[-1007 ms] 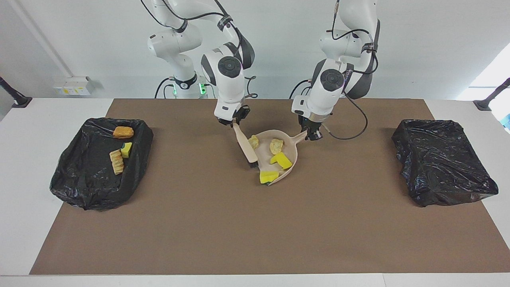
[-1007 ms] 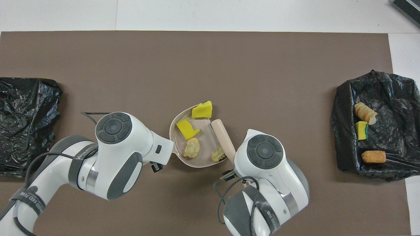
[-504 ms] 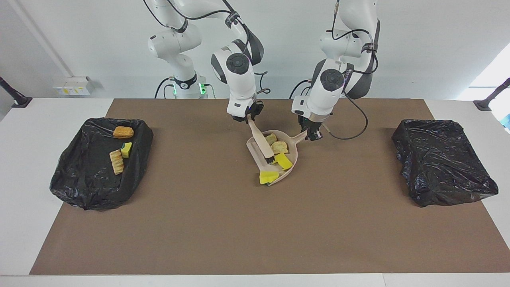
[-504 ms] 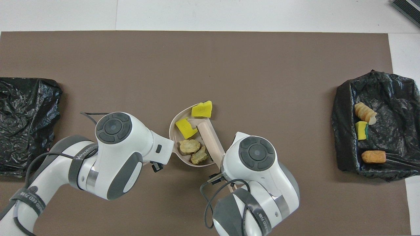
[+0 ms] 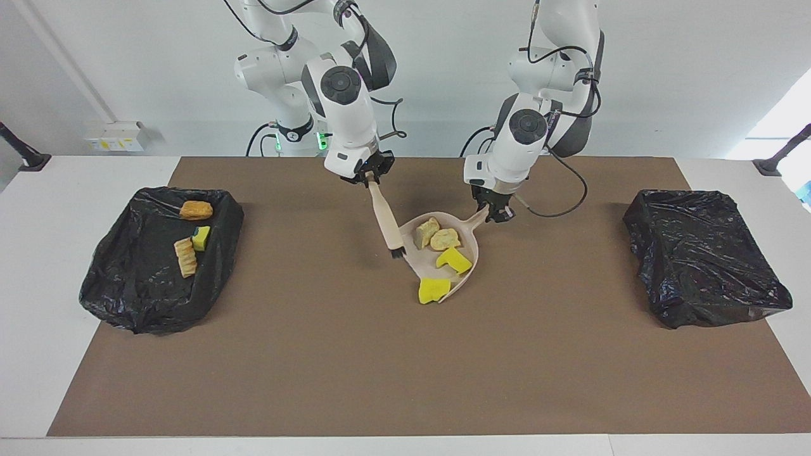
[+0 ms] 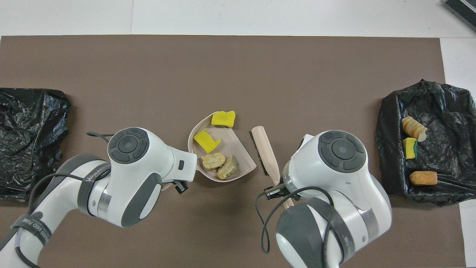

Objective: Sweep and dump trash in bin
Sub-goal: 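Sweep the sponges and chunks into the dustpan with the right gripper's brush, then carry the loaded dustpan to the bin nearest the left arm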

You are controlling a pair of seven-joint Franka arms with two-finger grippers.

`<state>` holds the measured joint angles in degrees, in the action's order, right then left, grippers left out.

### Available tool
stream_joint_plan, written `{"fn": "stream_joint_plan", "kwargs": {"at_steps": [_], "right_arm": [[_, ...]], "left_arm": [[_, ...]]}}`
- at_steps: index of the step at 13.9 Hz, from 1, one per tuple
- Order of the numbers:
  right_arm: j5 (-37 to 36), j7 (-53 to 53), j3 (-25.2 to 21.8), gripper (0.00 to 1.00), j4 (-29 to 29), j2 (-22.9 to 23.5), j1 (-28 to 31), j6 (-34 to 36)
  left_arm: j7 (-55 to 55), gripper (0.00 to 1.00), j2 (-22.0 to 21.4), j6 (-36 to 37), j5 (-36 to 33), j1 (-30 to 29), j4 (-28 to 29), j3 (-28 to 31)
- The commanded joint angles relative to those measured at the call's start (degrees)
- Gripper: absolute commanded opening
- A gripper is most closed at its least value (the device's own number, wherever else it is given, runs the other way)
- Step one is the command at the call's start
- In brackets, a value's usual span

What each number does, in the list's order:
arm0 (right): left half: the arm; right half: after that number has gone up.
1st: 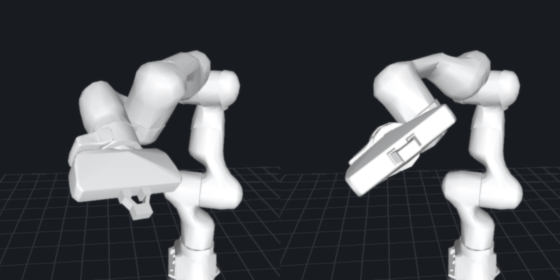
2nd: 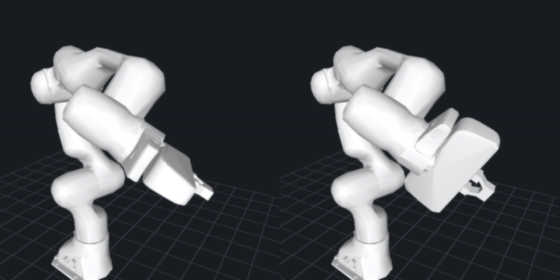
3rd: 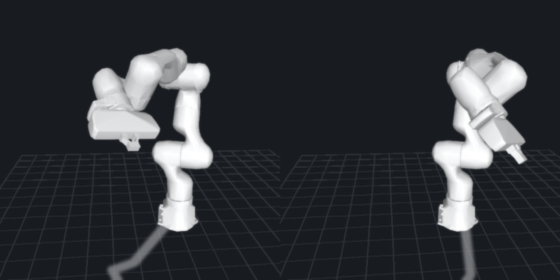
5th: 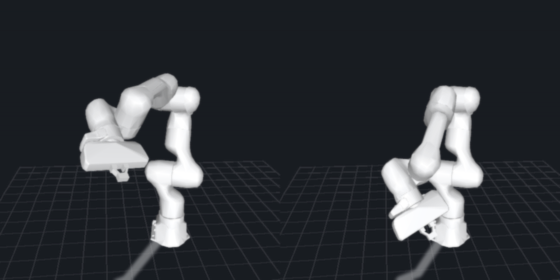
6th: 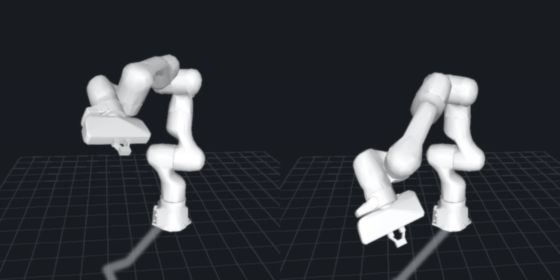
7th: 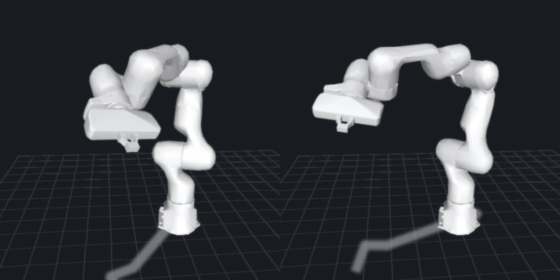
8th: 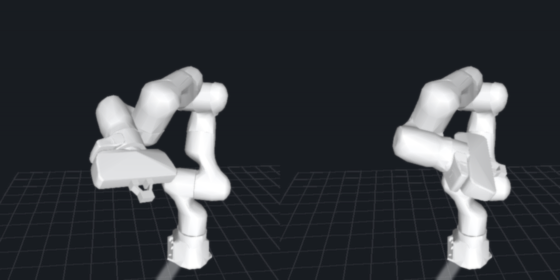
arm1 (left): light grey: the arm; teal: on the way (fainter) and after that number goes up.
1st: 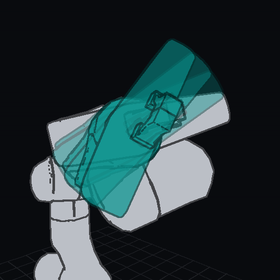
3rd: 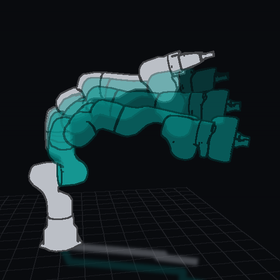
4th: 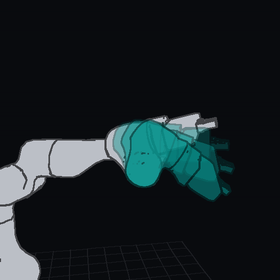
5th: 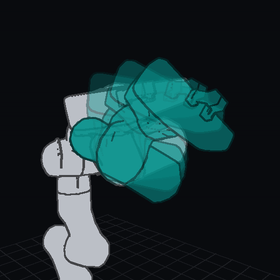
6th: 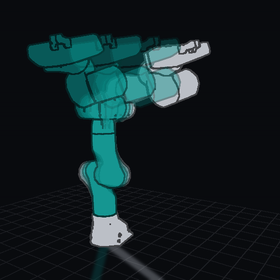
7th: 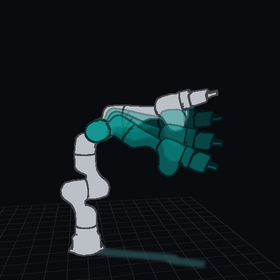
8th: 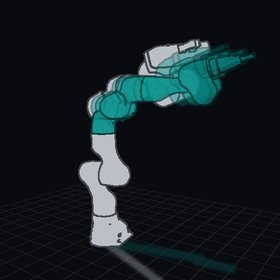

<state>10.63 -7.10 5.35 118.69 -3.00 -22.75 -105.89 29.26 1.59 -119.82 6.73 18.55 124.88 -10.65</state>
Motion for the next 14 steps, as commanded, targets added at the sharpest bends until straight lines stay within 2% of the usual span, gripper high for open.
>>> {"fn": "stream_joint_plan", "kwargs": {"at_steps": [1, 3, 8, 11, 14], "right_arm": [[-1.0, 2.3, 0.5, 0.0, 1.0, -1.1, 0.8, 0.0], [-1.0, 4.1, 0.5, 0.0, 1.6, -1.3, 1.6, 0.1], [-1.0, 3.9, 0.7, 0.0, 2.9, -2.4, 1.6, -0.1], [-1.0, 0.5, 1.0, 0.0, 5.1, -2.9, 0.3, -1.9], [-1.0, -11.9, 1.0, 0.0, 6.6, -1.8, -6.6, -7.7]], "left_arm": [[-6.7, 0.0, -2.0, -1.3, 0.7, -1.1, 0.9, 0.9], [-7.3, 0.0, -4.0, -1.7, 0.7, -2.8, 0.3, 1.0], [-7.0, 0.0, -10.2, 0.4, 0.7, -12.0, -1.7, 1.1], [-5.7, 0.0, -10.2, 9.0, 0.5, -19.7, -7.4, 1.1], [6.6, 0.0, -9.2, 17.2, 0.4, -28.7, -14.4, 1.1]]}}
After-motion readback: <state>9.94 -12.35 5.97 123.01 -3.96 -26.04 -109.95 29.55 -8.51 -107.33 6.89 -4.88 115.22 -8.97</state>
